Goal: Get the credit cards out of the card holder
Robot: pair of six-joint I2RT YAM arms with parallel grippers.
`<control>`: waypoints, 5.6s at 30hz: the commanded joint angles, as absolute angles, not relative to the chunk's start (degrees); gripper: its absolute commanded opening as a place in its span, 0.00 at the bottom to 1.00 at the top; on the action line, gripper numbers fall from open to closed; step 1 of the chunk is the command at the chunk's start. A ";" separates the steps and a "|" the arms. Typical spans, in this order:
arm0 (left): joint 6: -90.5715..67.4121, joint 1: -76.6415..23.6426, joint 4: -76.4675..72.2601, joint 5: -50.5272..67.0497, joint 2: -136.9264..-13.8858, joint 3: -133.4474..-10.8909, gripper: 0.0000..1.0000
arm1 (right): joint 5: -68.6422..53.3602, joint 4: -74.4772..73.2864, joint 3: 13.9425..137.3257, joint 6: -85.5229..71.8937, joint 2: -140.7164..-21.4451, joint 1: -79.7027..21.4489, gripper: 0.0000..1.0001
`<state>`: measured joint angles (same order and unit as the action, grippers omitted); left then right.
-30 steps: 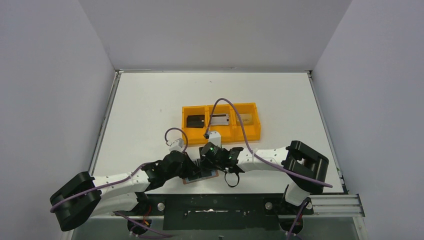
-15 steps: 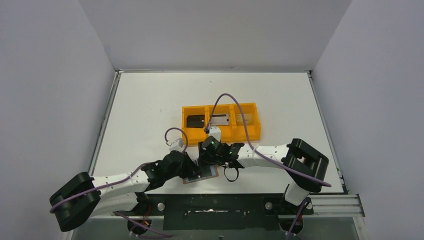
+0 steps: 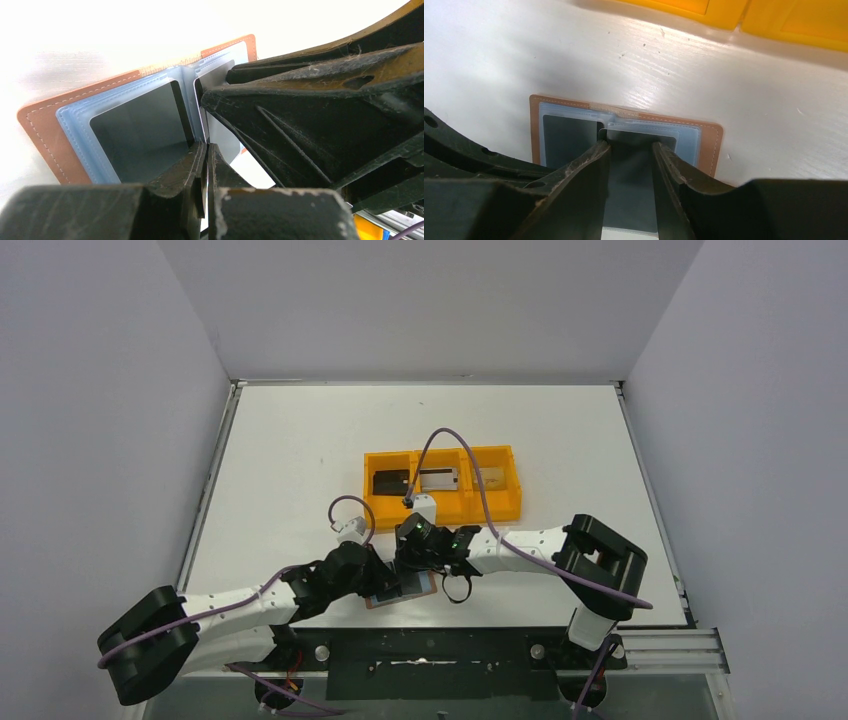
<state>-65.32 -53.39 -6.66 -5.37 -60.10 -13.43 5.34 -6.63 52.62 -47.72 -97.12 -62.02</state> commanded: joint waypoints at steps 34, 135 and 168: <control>-63.46 -50.62 -10.19 -2.25 -59.01 -14.51 0.02 | 7.01 -9.10 51.65 -43.72 -95.65 -62.57 0.14; -57.50 -45.93 -15.12 4.64 -61.93 -15.52 0.00 | -5.12 -5.77 47.84 -32.87 -89.38 -58.80 0.03; -52.92 -45.62 4.45 -3.11 -49.60 -20.94 0.00 | -6.09 -2.37 47.94 -37.01 -87.52 -56.98 0.37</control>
